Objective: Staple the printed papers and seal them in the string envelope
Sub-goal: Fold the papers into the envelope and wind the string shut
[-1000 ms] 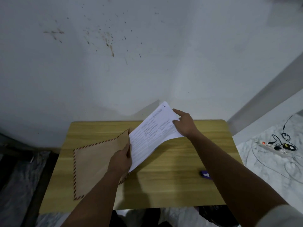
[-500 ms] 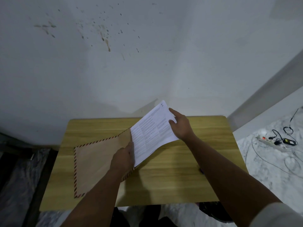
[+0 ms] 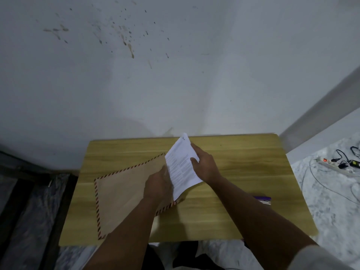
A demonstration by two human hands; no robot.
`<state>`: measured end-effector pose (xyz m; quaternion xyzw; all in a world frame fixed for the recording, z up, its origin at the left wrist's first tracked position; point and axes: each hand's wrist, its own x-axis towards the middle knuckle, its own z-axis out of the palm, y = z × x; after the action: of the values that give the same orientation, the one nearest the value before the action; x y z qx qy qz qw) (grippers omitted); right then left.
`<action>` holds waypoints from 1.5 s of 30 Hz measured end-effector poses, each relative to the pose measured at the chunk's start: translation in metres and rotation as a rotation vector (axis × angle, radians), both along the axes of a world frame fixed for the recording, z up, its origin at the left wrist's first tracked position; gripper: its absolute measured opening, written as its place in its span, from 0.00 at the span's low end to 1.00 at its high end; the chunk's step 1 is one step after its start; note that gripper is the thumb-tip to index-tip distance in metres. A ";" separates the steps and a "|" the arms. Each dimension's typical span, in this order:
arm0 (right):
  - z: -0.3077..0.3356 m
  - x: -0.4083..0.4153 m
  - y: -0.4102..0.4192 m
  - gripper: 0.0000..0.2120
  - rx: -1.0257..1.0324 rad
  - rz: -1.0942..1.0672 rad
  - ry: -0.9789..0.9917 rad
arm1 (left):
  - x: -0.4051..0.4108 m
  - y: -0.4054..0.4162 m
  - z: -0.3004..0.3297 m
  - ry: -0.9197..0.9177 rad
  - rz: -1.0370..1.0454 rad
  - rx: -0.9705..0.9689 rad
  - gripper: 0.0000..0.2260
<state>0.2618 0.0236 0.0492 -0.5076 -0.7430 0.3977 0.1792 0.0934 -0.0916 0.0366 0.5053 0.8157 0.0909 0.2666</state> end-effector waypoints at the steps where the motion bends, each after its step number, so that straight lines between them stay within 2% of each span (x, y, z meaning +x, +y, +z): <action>1: -0.002 -0.002 -0.001 0.27 -0.003 -0.008 0.007 | 0.000 -0.002 0.000 0.009 0.005 -0.022 0.21; 5: -0.002 -0.004 -0.001 0.27 0.012 -0.071 0.047 | -0.004 -0.011 -0.012 -0.026 0.182 -0.045 0.08; 9: -0.011 0.001 -0.001 0.27 -0.002 -0.077 0.112 | 0.000 -0.009 -0.019 -0.093 0.326 -0.036 0.14; 11: -0.016 0.004 -0.001 0.27 -0.005 -0.080 0.099 | 0.001 -0.008 -0.022 -0.117 0.378 -0.040 0.13; 16: -0.019 0.010 0.000 0.30 0.061 -0.020 0.075 | -0.001 -0.004 -0.028 -0.214 0.447 -0.060 0.21; 19: -0.019 0.010 -0.001 0.29 0.062 -0.019 0.086 | -0.002 0.002 -0.031 -0.221 0.463 -0.075 0.20; 24: -0.014 0.009 -0.004 0.28 0.090 -0.036 0.087 | 0.004 0.008 -0.029 -0.165 0.394 -0.080 0.15; 28: -0.011 0.004 -0.010 0.27 0.123 -0.065 0.103 | 0.009 0.009 -0.032 0.002 0.228 0.002 0.05; 33: -0.010 0.000 -0.013 0.27 0.149 -0.095 0.114 | 0.012 0.013 -0.031 0.114 0.080 0.018 0.11; 38: -0.008 0.002 -0.012 0.26 0.157 -0.126 0.107 | 0.010 0.012 -0.021 0.167 0.058 0.033 0.17; 45: -0.003 -0.004 -0.018 0.26 0.079 -0.144 0.190 | 0.017 0.015 0.023 0.234 -0.040 0.084 0.23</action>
<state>0.2581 0.0058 0.0465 -0.5122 -0.6995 0.4004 0.2967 0.1103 -0.0764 0.0593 0.5394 0.8265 0.0599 0.1498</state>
